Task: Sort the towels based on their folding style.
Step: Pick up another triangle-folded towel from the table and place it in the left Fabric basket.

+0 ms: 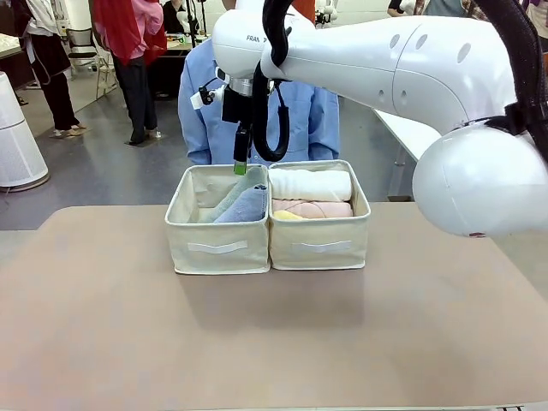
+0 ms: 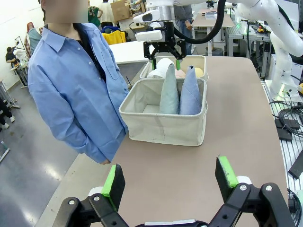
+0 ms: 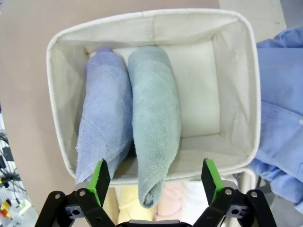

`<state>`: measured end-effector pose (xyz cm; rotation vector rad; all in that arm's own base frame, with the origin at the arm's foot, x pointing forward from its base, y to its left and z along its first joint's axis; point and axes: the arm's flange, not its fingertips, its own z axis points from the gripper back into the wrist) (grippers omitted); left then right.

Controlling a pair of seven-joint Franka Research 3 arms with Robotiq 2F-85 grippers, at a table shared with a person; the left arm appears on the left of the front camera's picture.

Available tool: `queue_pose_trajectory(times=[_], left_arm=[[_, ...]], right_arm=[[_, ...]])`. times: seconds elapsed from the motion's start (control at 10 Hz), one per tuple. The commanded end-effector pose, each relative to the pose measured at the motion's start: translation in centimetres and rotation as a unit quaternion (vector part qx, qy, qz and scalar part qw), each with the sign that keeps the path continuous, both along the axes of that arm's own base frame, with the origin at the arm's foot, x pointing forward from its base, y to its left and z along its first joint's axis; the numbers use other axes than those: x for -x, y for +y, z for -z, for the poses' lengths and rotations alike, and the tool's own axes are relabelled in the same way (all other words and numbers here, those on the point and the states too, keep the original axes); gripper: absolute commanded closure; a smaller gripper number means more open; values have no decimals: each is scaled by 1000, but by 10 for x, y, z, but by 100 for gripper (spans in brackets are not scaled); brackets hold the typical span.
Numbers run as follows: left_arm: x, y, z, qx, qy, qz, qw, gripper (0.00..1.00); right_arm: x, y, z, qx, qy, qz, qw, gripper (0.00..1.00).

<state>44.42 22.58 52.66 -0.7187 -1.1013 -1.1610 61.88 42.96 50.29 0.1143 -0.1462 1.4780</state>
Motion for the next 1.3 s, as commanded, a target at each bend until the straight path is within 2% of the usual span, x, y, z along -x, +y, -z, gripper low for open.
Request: queue_pose_trajectory(times=[0.0,0.3,0.4,0.5,0.6,0.7,0.8,1.0,1.2], left_arm=[[3,1,0,-4,-2,1,1000,0],[3,1,0,-4,-2,1,1000,0],[3,1,0,-4,-2,1,1000,0],[3,1,0,-4,-2,1,1000,0],[3,1,0,-4,-2,1,1000,0],[3,1,0,-4,-2,1,1000,0],[3,1,0,-4,-2,1,1000,0],[3,1,0,-4,-2,1,1000,0],[3,1,0,-4,-2,1,1000,0]], right_arm=[[-3,2,-4,-10,1,-10,1000,0],[-2,1,-6,0,-1,0,1000,0],[17,-4,-23,8,34,6,999,0],[57,-28,-53,55,24,2,998,0],[97,-75,-82,95,15,37,995,0],[131,-129,-101,102,-5,93,990,0],[160,-190,-105,105,-3,153,983,0],[190,-274,-93,88,2,223,971,0],[202,-321,-81,65,1,244,968,0]])
